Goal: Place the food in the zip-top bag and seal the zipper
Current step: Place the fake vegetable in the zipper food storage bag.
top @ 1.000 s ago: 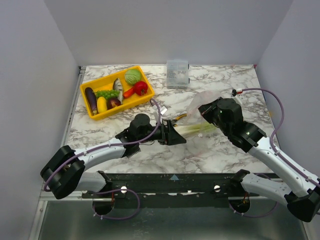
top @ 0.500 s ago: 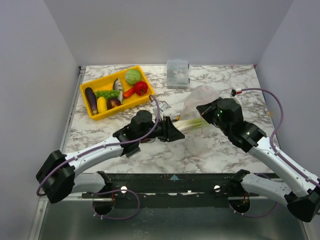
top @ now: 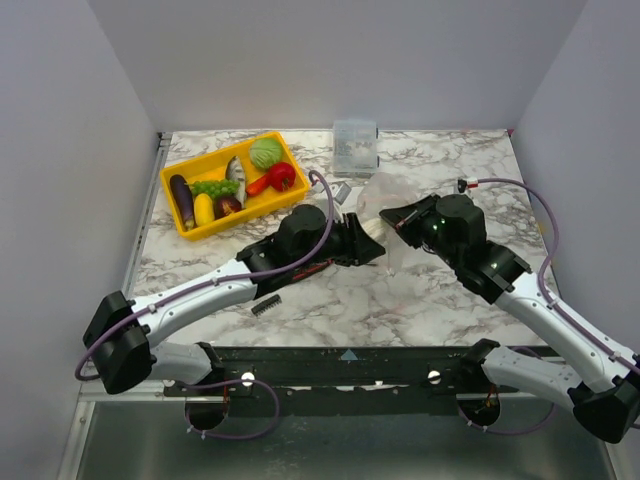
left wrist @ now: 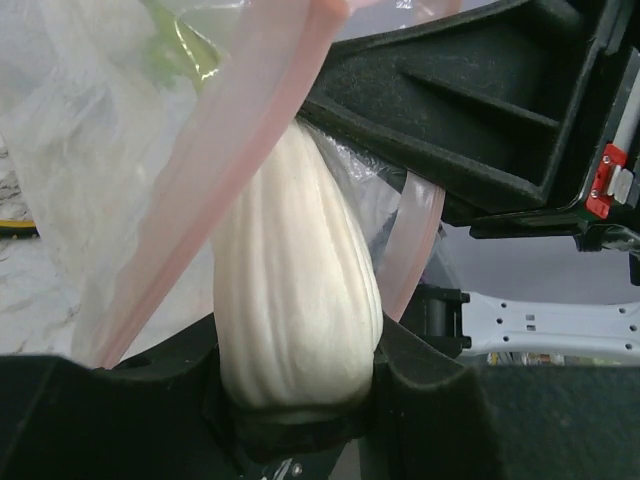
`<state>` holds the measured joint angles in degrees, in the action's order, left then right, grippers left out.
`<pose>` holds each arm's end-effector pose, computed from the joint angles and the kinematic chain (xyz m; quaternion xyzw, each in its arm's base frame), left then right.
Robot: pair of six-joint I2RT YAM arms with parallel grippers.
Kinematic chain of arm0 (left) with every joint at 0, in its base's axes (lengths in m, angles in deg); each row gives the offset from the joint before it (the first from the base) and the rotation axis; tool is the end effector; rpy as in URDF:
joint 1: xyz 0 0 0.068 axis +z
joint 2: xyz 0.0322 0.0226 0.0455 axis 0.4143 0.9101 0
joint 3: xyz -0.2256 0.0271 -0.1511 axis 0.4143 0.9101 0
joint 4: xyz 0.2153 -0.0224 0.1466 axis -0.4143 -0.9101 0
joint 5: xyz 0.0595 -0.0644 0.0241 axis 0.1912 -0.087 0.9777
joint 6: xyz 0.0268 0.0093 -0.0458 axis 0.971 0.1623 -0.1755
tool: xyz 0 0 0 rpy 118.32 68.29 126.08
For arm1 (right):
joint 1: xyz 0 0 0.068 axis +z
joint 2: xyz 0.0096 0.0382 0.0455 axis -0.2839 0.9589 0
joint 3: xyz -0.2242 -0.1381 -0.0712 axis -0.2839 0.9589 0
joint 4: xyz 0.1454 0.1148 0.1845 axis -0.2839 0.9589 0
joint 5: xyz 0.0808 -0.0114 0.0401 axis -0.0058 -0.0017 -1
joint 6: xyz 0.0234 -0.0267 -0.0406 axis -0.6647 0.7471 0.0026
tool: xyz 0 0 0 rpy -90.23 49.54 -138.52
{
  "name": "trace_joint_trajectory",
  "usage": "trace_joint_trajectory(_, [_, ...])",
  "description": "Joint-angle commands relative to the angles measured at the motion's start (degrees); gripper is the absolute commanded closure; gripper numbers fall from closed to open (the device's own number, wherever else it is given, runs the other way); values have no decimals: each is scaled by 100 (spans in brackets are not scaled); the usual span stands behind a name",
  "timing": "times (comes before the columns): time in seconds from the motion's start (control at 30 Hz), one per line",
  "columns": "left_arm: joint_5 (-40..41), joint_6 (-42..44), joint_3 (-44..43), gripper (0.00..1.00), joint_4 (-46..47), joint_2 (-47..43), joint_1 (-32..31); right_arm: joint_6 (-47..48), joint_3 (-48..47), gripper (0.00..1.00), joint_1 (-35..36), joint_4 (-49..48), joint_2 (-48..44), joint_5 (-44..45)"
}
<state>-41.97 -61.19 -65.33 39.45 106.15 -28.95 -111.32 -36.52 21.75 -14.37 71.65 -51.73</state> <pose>0.1699 -0.2380 0.3149 0.0793 0.7804 -0.5170 0.3426 0.1783 0.1303 0.3452 0.2941 0.7674 0.4043 0.4014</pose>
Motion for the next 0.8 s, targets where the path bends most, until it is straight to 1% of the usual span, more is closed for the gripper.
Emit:
trace_joint_trajectory(0.0, [-340,-131,-618,100,-438,352,-18,-225,84,100,8,-350,63,-492])
trace_joint_trajectory(0.07, [-481,-140,-773,100,-534,490,5,-276,214,100,8,-487,10,-593])
trace_joint_trajectory(0.13, [-648,-105,-1069,100,-1018,672,62,-301,251,100,8,-452,-27,-576])
trace_joint_trajectory(0.3, [-1552,56,-1717,100,-1862,1068,310,-251,181,100,4,-286,-143,-433])
trace_joint_trajectory(0.4, [-1698,125,-1947,99,-2146,1246,340,-250,157,100,8,-267,-138,-505])
trace_joint_trajectory(0.43, [-1749,43,-1937,92,-2037,1304,355,-280,191,100,8,-319,-141,-547])
trace_joint_trajectory(0.47, [-1852,-89,-1905,78,-1897,1362,383,-310,227,100,8,-351,-149,-554])
trace_joint_trajectory(0.5, [-1910,-196,-1903,69,-1797,1429,420,-349,253,100,10,-357,-163,-531])
trace_joint_trajectory(0.53, [-1907,-342,-1919,63,-1804,1460,477,-355,276,100,8,-342,-184,-492])
trace_joint_trajectory(0.57, [-1866,-450,-1858,60,-1781,1425,543,-378,277,100,4,-284,-210,-425])
trace_joint_trajectory(0.67, [-1739,-568,-1408,50,-1308,1033,627,-344,208,100,8,-25,-307,-138])
trace_joint_trajectory(0.7, [-1663,-474,-1276,46,-1221,846,632,-373,185,100,8,99,-316,-16])
trace_joint_trajectory(0.73, [-1617,-394,-1186,37,-1196,706,632,-393,139,100,8,213,-317,81])
trace_joint_trajectory(0.77, [-1585,-337,-1064,34,-1173,529,636,-389,92,100,7,272,-322,157])
